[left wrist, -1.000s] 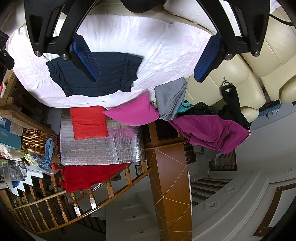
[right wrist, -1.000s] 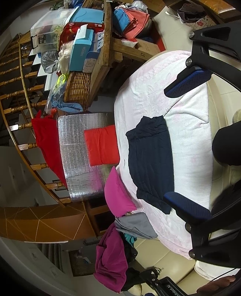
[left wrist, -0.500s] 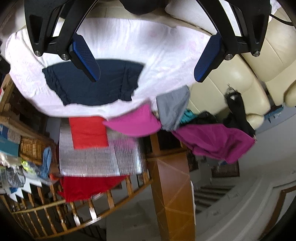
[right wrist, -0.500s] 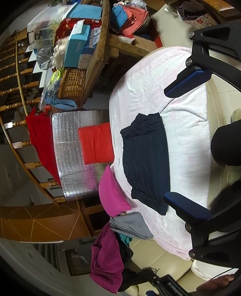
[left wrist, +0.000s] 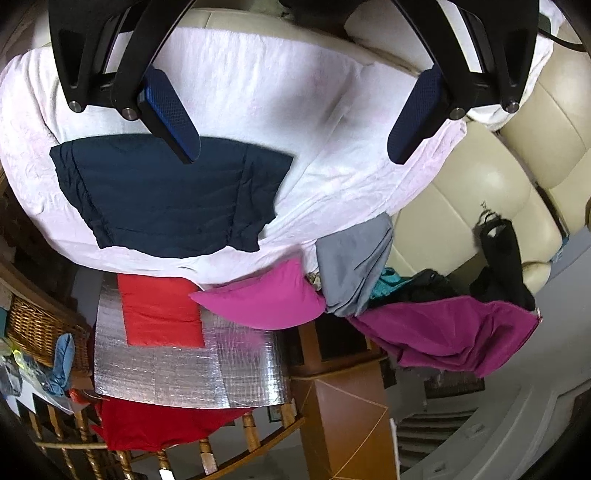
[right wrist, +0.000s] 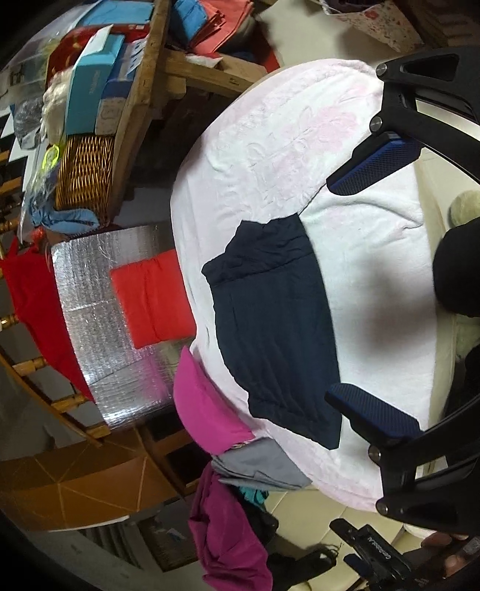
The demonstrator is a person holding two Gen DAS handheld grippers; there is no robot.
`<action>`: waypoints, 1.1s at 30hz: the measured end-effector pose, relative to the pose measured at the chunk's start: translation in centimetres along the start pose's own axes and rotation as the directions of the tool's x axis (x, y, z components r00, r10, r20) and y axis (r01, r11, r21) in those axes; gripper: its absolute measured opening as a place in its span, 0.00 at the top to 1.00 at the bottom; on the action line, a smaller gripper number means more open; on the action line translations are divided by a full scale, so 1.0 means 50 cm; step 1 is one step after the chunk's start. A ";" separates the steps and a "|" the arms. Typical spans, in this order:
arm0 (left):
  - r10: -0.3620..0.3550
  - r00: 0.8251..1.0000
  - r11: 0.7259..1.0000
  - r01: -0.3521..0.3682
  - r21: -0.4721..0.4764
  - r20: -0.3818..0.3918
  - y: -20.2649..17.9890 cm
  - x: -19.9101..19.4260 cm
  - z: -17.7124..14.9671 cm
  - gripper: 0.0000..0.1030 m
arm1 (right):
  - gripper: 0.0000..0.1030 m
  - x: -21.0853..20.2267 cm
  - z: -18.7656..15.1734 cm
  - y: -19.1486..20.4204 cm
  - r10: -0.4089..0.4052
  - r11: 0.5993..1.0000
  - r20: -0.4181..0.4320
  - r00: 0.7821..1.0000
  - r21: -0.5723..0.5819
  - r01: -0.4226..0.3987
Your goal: Fold large clothes
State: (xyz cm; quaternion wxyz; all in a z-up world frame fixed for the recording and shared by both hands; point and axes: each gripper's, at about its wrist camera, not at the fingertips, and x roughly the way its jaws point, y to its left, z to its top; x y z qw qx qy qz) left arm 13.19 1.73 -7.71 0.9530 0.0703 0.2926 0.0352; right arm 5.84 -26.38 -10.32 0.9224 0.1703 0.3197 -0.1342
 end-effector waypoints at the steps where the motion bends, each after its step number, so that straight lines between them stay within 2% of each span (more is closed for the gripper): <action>1: -0.002 1.000 1.000 0.002 0.007 0.007 -0.004 0.000 0.002 0.02 | 0.00 0.012 0.007 0.011 -0.008 1.000 0.000 1.000 -0.010 0.008; 6: -0.018 0.998 1.000 0.018 0.011 0.053 0.000 -0.018 0.018 0.02 | 0.00 0.025 0.018 0.064 -0.036 0.996 0.032 0.999 -0.083 0.039; 15: -0.022 0.993 1.000 0.023 -0.008 0.116 0.031 -0.072 0.041 0.02 | 0.00 -0.023 0.023 0.111 -0.076 0.983 0.122 0.990 -0.157 0.095; 20: -0.034 0.992 0.999 0.036 -0.015 0.124 0.040 -0.077 0.045 0.02 | 0.00 -0.016 0.017 0.126 -0.069 0.981 0.100 0.993 -0.175 0.085; 33: -0.059 0.990 0.998 0.061 -0.014 0.129 0.054 -0.058 0.057 0.02 | 0.00 0.000 0.008 0.146 -0.110 0.976 0.074 0.991 -0.178 0.122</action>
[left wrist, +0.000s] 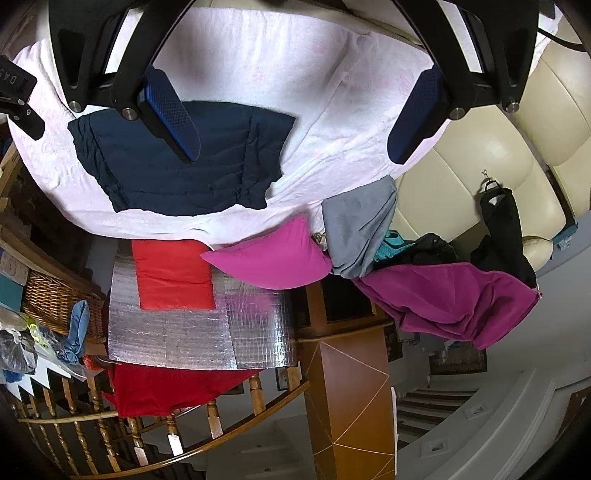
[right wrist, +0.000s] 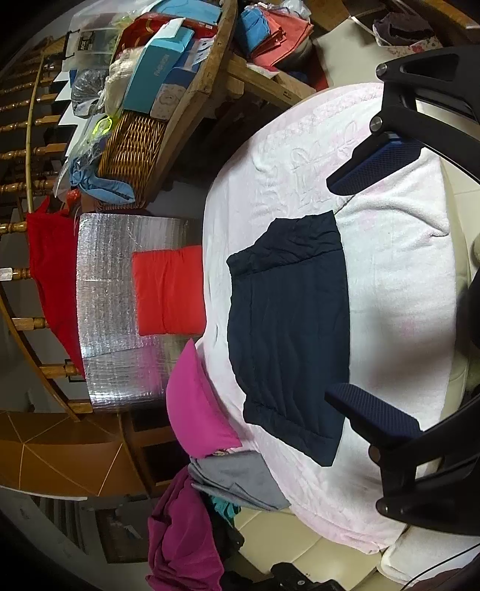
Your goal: Fold large clothes
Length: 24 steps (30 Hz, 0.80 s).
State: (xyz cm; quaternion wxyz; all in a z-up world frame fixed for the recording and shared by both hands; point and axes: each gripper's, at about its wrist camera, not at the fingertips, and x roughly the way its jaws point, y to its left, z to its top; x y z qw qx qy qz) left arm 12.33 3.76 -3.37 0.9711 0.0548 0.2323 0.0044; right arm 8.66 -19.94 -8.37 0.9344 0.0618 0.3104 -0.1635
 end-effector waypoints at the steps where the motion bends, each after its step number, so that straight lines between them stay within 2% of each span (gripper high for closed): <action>1: -0.002 1.000 1.000 0.002 -0.002 0.001 0.002 0.000 0.000 0.02 | 0.00 -0.001 0.001 0.001 -0.002 1.000 0.002 1.000 -0.001 0.002; 24: 0.013 1.000 0.999 -0.013 -0.045 0.004 0.034 0.021 0.009 0.02 | 0.00 0.010 0.022 0.058 0.004 0.998 0.017 1.000 -0.058 -0.003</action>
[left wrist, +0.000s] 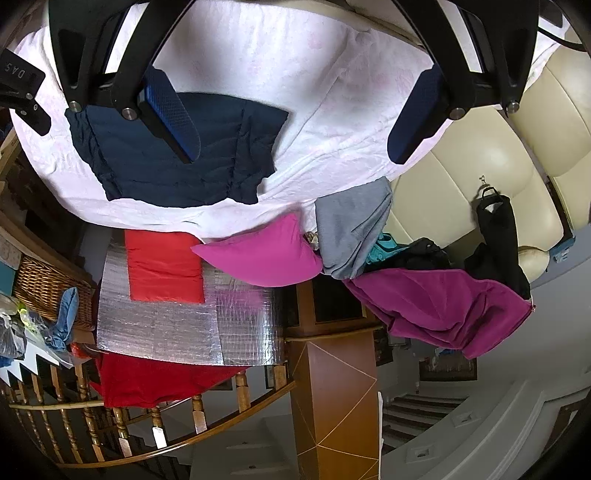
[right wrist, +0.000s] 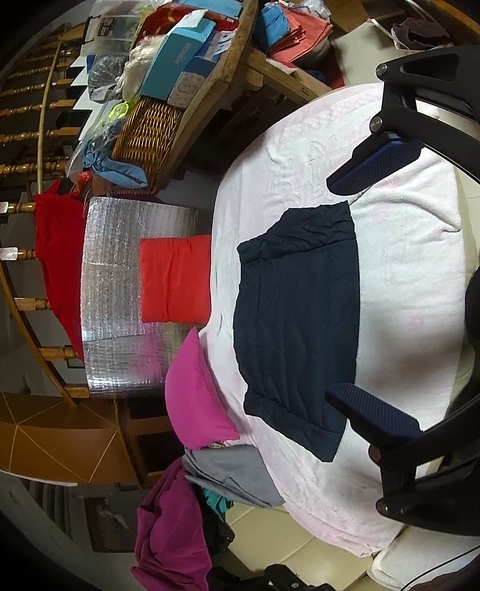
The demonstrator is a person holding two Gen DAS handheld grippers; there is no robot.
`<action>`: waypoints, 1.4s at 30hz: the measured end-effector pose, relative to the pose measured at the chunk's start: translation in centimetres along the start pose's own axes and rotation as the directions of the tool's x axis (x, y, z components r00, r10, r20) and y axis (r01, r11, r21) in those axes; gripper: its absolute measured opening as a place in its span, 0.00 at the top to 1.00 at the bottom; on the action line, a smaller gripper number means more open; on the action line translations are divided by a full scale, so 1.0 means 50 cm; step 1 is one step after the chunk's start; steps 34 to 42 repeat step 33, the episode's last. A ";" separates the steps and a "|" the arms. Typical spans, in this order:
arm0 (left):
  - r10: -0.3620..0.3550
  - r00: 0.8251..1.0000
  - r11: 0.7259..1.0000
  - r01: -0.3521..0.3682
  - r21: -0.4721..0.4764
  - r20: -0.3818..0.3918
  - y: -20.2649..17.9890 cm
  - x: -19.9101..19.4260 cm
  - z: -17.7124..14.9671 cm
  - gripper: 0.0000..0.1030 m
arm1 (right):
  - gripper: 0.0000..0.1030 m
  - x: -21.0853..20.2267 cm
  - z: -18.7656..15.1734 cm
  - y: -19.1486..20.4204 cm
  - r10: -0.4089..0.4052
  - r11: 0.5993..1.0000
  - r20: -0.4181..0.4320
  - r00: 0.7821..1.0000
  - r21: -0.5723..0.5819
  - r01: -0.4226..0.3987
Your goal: Fold large clothes
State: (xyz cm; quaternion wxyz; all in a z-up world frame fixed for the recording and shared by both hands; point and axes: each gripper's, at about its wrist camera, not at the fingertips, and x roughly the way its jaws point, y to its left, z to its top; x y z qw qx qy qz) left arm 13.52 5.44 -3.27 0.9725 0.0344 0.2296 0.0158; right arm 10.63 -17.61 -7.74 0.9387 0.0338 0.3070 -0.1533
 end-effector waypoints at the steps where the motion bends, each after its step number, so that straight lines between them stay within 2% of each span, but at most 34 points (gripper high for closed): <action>1: 0.003 1.000 1.000 -0.003 -0.002 -0.001 0.001 0.005 0.002 0.02 | 0.00 0.005 0.002 0.004 0.000 1.000 -0.002 1.000 -0.003 0.000; 12: -0.004 1.000 1.000 0.004 0.006 -0.024 0.005 0.054 0.018 0.02 | 0.00 0.052 0.019 0.026 -0.007 1.000 -0.018 1.000 0.002 0.007; 26: -0.009 0.999 1.000 0.010 0.026 -0.047 -0.012 0.110 0.024 0.02 | 0.00 0.099 0.030 0.017 -0.031 0.999 -0.035 0.999 0.022 0.031; 33: -0.022 0.999 1.000 0.023 0.013 -0.037 -0.018 0.153 0.023 0.02 | 0.00 0.136 0.049 0.015 -0.025 0.999 -0.041 0.999 0.019 0.026; 42: -0.022 0.999 1.000 0.023 0.013 -0.037 -0.018 0.153 0.023 0.02 | 0.00 0.136 0.049 0.015 -0.025 0.999 -0.041 0.999 0.019 0.026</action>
